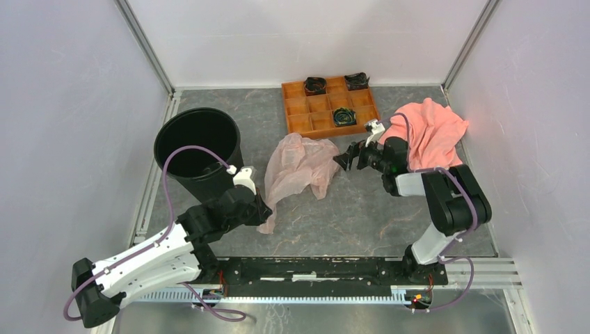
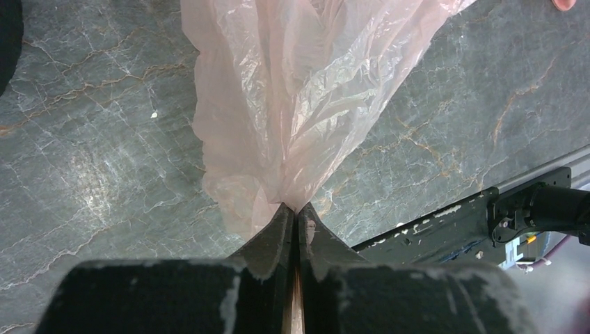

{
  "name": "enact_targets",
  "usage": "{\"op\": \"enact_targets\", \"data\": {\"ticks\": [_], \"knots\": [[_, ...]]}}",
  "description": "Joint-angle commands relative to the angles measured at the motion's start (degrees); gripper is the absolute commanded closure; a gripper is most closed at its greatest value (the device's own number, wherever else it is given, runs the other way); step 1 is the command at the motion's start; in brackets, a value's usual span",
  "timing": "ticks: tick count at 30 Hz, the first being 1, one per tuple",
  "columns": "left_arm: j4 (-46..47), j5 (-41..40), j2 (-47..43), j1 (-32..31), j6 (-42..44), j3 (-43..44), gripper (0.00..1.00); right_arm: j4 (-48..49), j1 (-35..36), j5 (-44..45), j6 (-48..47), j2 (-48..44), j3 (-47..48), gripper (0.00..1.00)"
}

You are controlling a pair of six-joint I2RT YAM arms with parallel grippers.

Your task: Put the trash bags into the trash bin

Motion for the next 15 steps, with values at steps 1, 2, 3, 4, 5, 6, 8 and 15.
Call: {"op": "enact_targets", "data": {"ticks": [1, 2, 3, 4, 5, 6, 8, 15], "knots": [[1.52, -0.13, -0.06, -0.05, 1.04, -0.14, 0.91, 7.49, -0.26, -10.05, 8.45, 5.71, 4.51, 0.04], [2.05, -0.03, 0.08, -0.05, 0.95, -0.41, 0.91, 11.08, -0.28, -12.84, 10.68, 7.08, 4.62, 0.06], [2.41, -0.07, 0.22, -0.05, 0.79, -0.59, 0.92, 15.29, -0.28, -16.44, 13.83, 8.01, 4.05, 0.08], [2.71, -0.03, 0.25, -0.03, 0.76, -0.76, 0.92, 21.09, -0.23, -18.53, 16.67, 8.65, 2.45, 0.1], [2.94, -0.07, 0.28, -0.05, 0.82, -0.82, 0.92, 25.33, -0.37, -20.12, 19.48, 8.72, 0.37, 0.11], [3.06, -0.24, 0.19, -0.05, 0.88, -0.82, 0.92, 29.75, -0.3, -21.1, 21.74, 8.41, -1.93, 0.12], [3.33, -0.8, 0.04, -0.03, 1.12, -0.8, 0.92, 37.42, -0.17, -21.4, 26.96, 7.06, -6.73, 0.13], [3.77, -1.95, 0.36, -0.01, 2.25, -0.26, 0.92, 28.39, 3.53, -18.51, 22.06, -9.15, -24.62, 0.19]]}}
